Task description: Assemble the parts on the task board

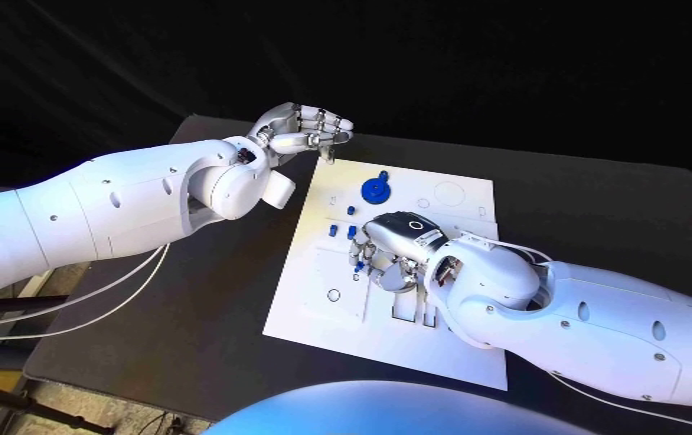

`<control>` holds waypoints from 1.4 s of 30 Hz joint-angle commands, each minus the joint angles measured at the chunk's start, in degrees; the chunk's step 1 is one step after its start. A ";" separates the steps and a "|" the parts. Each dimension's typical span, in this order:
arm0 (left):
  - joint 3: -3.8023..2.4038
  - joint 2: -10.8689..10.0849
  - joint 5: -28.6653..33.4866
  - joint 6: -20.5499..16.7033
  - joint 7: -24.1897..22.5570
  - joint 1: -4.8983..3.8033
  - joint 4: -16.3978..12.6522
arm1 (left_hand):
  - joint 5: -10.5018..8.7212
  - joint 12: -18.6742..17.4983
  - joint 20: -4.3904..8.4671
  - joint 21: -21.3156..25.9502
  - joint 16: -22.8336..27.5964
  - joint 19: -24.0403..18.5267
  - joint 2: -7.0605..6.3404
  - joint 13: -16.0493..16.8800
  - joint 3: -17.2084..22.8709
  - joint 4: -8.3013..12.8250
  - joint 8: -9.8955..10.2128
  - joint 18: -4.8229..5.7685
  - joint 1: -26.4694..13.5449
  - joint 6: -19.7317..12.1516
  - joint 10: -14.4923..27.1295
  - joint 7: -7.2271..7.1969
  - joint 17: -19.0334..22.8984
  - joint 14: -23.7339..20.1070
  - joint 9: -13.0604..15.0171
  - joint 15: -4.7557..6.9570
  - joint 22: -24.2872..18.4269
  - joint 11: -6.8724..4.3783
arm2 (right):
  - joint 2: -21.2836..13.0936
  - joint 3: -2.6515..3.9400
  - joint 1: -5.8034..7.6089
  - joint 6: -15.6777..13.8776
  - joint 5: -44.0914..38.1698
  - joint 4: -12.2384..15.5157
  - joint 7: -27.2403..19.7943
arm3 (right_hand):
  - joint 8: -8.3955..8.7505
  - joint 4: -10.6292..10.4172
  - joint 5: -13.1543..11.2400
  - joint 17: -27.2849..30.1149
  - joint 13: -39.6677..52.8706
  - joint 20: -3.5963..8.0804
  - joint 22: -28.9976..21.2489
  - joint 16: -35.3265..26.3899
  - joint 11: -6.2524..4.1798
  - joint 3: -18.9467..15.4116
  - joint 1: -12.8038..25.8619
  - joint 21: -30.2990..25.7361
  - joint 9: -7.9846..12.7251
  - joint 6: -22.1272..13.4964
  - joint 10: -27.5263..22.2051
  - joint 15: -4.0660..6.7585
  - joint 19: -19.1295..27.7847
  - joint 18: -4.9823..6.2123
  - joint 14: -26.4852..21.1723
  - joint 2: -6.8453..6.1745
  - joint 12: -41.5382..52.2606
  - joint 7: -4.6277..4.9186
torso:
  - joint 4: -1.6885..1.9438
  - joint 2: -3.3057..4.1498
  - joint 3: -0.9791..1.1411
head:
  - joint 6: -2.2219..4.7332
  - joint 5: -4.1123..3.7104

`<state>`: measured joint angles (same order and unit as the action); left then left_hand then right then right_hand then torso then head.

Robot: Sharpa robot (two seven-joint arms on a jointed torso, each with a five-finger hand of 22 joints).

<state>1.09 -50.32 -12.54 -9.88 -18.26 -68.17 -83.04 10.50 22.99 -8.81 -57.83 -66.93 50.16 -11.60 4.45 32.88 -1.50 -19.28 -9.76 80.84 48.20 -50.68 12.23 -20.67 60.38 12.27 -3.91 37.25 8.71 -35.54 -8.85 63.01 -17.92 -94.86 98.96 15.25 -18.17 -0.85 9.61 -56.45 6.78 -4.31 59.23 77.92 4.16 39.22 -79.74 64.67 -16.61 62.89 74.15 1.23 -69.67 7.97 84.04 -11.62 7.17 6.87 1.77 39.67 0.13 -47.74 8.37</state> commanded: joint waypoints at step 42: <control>-0.04 0.12 -0.35 1.17 0.18 -0.03 0.28 | 0.13 0.32 -0.37 0.17 0.18 -0.25 0.06 -0.06 -0.11 0.39 -0.42 -0.81 -0.11 -0.66 0.59 0.10 0.02 -0.41 -0.11 -0.04 -0.06 0.03 | 1.06 -0.46 -1.04 2.94 -0.24 -1.58 -0.04 | -0.14 0.41 -0.14 0.60 0.10 0.05 0.16 -0.57 -1.39 0.03 0.19 0.09 -0.24 -0.15 1.71 0.32 0.40 -0.50 0.74 0.60 0.08 0.18 | -0.01 0.02 0.02 | -0.66 0.24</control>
<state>1.09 -50.32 -12.72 -9.64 -17.85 -68.17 -82.69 10.50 23.02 -9.02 -57.84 -66.93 49.95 -11.60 4.45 32.88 -1.50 -19.55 -9.76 80.84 47.92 -50.49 12.37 -20.68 60.38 12.21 -3.91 37.26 8.91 -34.60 -9.23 62.13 -16.66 -94.75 97.54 15.05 -18.17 -0.78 9.43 -55.90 6.79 -4.30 59.32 77.69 3.98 39.13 -79.75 64.67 -16.77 62.63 74.33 1.23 -69.67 7.97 84.04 -11.64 7.09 6.77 1.76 39.68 0.14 -48.31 8.65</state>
